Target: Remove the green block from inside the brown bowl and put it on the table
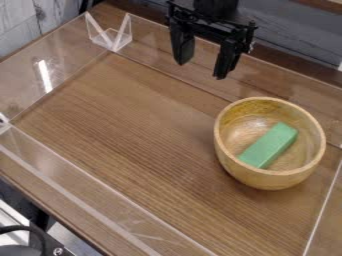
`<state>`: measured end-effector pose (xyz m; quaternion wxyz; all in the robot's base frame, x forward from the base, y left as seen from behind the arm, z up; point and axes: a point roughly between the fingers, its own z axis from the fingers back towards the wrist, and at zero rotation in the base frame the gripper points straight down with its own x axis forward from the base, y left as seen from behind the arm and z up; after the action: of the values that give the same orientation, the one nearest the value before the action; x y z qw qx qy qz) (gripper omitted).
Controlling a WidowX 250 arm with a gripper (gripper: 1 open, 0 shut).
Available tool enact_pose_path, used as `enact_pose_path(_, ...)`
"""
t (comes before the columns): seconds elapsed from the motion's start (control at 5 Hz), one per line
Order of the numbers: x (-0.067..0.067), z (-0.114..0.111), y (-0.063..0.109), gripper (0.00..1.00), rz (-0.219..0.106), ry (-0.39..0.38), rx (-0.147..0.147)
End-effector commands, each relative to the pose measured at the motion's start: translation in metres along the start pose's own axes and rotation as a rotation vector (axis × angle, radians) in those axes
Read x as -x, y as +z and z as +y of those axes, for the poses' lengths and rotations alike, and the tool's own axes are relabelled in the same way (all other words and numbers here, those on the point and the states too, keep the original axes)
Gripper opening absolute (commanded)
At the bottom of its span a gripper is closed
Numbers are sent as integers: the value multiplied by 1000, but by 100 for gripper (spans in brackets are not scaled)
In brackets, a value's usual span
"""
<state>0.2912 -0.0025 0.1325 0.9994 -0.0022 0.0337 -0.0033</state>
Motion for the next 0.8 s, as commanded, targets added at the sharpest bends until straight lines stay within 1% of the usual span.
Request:
enact_pose_path(0.0, 1, -9, -5, 100, 9, -15, 3)
enact_pose_path(0.4, 6, -42, -6, 100, -14, -114, 7)
enact_pose_path(0.6, 6, -50, -9, 100, -9, -146, 11)
